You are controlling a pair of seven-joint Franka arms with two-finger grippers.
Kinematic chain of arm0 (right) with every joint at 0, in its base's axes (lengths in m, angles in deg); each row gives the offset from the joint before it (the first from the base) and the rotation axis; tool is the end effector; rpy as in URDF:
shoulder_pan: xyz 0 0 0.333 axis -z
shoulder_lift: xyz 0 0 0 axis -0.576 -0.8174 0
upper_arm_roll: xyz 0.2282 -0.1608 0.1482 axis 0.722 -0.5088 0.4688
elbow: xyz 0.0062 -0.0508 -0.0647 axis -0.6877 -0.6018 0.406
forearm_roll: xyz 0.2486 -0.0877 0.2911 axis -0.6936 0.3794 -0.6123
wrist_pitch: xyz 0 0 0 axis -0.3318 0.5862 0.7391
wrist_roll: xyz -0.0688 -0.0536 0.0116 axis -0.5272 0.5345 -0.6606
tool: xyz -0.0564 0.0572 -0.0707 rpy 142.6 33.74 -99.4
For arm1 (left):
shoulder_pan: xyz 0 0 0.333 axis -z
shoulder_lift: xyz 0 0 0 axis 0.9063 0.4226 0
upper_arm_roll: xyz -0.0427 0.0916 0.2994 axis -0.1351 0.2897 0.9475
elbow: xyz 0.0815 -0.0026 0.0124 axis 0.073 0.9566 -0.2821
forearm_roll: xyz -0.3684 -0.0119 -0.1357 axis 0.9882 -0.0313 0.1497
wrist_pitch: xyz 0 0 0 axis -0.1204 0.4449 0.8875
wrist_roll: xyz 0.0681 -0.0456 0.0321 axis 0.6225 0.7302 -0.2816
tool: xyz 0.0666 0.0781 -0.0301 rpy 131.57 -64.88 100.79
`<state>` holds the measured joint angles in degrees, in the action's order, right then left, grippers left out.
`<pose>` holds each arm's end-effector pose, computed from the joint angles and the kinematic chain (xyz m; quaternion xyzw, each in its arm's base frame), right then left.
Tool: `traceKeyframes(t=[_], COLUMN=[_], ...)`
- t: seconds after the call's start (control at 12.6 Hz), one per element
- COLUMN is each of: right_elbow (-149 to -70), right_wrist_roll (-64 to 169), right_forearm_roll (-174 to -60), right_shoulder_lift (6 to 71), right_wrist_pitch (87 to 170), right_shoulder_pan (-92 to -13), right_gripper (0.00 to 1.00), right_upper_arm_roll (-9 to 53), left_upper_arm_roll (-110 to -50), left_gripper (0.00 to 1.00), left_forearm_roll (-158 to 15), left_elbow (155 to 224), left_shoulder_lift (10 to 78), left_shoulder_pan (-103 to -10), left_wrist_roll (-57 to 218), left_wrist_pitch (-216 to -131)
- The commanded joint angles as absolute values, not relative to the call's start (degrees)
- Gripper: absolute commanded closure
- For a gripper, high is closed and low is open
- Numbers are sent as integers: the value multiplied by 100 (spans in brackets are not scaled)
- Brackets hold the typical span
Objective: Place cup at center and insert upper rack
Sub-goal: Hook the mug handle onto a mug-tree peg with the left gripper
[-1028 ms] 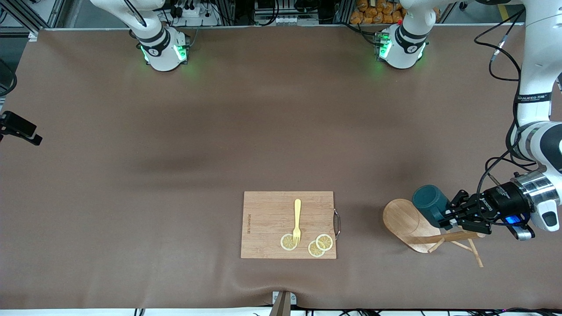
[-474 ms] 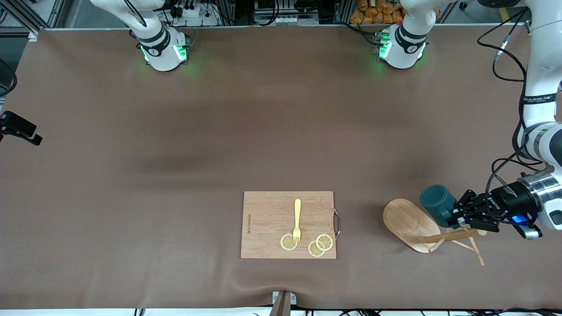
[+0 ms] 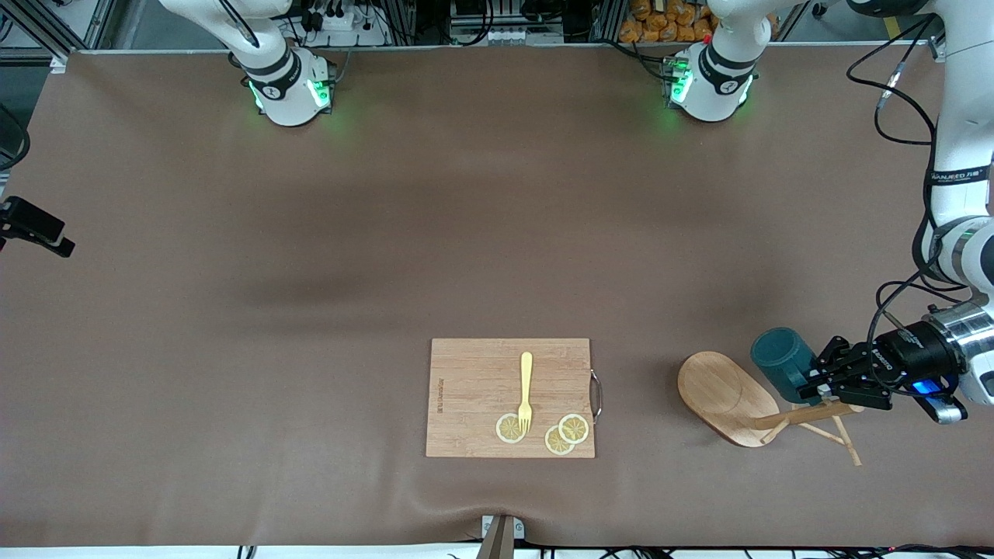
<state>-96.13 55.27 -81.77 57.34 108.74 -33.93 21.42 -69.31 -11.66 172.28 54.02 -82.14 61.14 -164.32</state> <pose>0.5858 -0.0679 0.6290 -0.9978 0.0407 -0.0513 0.0078 0.7184 0.0721 0.3672 0.6931 0.4574 -0.1484 0.5370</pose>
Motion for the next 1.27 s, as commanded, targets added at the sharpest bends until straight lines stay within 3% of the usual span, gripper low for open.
traceKeyframes(t=[0.0,0.4,0.63,0.79,0.95,1.03,1.19], right_elbow=[-9505,-9505,-9505,-9505,-9497,-9479,-9033], right_wrist_roll=[5553,5553,5553,5545,5553,5562,5571], right_forearm_roll=[-8139,-8130,-8130,-8112,-8121,-8121,-8138], right_shoulder_lift=[5703,5712,5712,5721,5791,5826,5826], right_wrist_pitch=[10783,10783,10783,10775,10722,10504,9873], right_shoulder_pan=[-3350,-3350,-3332,-3341,-3350,-3359,-3411], right_gripper=[0,0,0,0,0,0,0], right_upper_arm_roll=[2183,2183,2183,2183,2183,2192,2227], left_upper_arm_roll=[-6924,-6915,-6906,-6906,-6906,-6906,-6906], left_gripper=[100,100,83,59,27,5,0], left_forearm_roll=[-1195,-1195,-1195,-1195,-1195,-1195,-1195], left_elbow=[17012,16766,16519,16484,16458,16449,16440], left_shoulder_lift=[5669,5854,6013,6021,6021,6013,5969], left_shoulder_pan=[-8214,-8162,-8153,-8144,-8135,-8135,-8144], left_wrist_roll=[6272,6395,6457,6475,6475,6457,6422], left_wrist_pitch=[-16314,-16358,-16367,-16393,-16420,-16437,-16437])
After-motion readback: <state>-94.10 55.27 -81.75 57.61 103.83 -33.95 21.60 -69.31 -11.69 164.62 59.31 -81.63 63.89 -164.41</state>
